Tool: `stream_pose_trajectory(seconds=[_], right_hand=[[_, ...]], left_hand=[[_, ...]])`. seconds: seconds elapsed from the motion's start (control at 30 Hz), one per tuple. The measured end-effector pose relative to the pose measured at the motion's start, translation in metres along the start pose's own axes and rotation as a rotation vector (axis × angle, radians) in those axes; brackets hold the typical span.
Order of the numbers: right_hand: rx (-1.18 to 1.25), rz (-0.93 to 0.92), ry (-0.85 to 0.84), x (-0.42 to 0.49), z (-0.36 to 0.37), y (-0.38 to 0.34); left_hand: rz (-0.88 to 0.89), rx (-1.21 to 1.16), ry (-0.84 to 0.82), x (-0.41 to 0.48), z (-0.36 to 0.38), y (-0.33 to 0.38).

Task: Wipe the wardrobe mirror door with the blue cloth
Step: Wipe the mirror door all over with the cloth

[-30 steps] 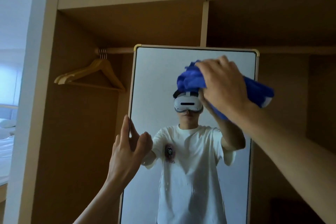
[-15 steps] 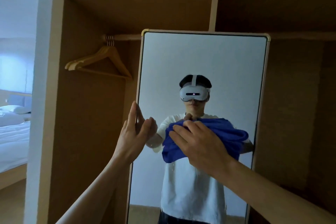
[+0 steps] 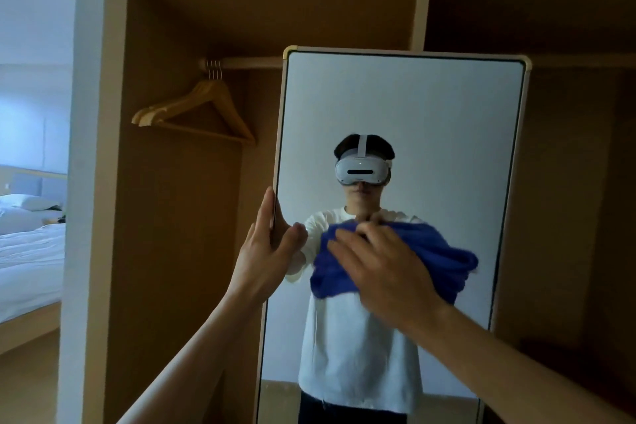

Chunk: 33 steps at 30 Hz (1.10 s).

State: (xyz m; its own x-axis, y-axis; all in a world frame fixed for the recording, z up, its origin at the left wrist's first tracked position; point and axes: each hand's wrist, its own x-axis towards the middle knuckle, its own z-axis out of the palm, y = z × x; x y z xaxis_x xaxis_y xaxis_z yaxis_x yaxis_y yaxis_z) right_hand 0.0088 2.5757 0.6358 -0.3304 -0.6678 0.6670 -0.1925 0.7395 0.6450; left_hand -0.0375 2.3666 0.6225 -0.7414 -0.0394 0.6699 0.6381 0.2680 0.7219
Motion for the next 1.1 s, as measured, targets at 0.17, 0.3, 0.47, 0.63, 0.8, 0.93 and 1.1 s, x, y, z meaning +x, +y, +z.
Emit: stream_pose_trajectory(seconds=[0.17,0.3,0.47,0.63,0.8,0.93,1.1], right_hand=[[0.014,-0.081,-0.054,-0.012,0.007,-0.02],[-0.043,0.095,0.095,0.037,-0.015,0.008],[-0.055,0.144,0.093,0.06,-0.023,0.01],[0.016,-0.053,-0.041,-0.001,0.005,-0.05],[0.017,-0.078,-0.059,-0.002,0.006,-0.051],[-0.047,0.178,0.089,0.054,-0.024,-0.002],[-0.046,0.197,0.098,0.074,-0.033,0.006]], left_hand=[[0.01,-0.003,-0.067,0.001,-0.012,-0.007],[0.03,-0.031,-0.107,0.002,-0.015,-0.007],[0.02,-0.067,-0.138,0.001,-0.023,-0.006],[0.006,-0.053,-0.161,-0.003,-0.032,-0.005],[0.012,-0.073,-0.194,-0.01,-0.034,-0.007],[0.013,-0.135,-0.216,-0.014,-0.032,-0.006],[0.014,-0.183,-0.233,-0.013,-0.038,-0.005]])
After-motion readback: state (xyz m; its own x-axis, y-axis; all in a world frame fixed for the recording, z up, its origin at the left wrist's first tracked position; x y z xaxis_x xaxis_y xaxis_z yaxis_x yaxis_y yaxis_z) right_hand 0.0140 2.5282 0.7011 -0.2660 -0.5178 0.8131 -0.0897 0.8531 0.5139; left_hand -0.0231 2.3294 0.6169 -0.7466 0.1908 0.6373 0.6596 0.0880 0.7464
